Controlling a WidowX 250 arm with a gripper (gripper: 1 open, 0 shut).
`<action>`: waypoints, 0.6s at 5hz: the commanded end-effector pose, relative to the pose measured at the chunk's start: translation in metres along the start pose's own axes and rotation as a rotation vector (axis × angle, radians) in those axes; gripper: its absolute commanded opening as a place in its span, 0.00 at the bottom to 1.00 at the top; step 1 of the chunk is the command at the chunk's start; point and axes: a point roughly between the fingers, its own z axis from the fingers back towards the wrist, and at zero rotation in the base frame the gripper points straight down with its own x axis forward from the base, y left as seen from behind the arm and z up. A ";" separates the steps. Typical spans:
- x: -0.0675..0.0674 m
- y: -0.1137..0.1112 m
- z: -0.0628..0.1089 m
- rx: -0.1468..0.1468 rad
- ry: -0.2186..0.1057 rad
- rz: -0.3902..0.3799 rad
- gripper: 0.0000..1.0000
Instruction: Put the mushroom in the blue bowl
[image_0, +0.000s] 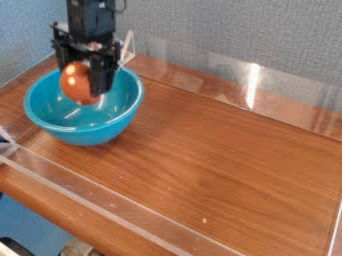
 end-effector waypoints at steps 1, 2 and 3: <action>-0.002 0.009 0.001 0.017 -0.022 0.020 0.00; -0.003 0.011 -0.002 0.014 -0.017 0.022 0.00; -0.005 0.010 -0.002 0.010 -0.018 0.023 1.00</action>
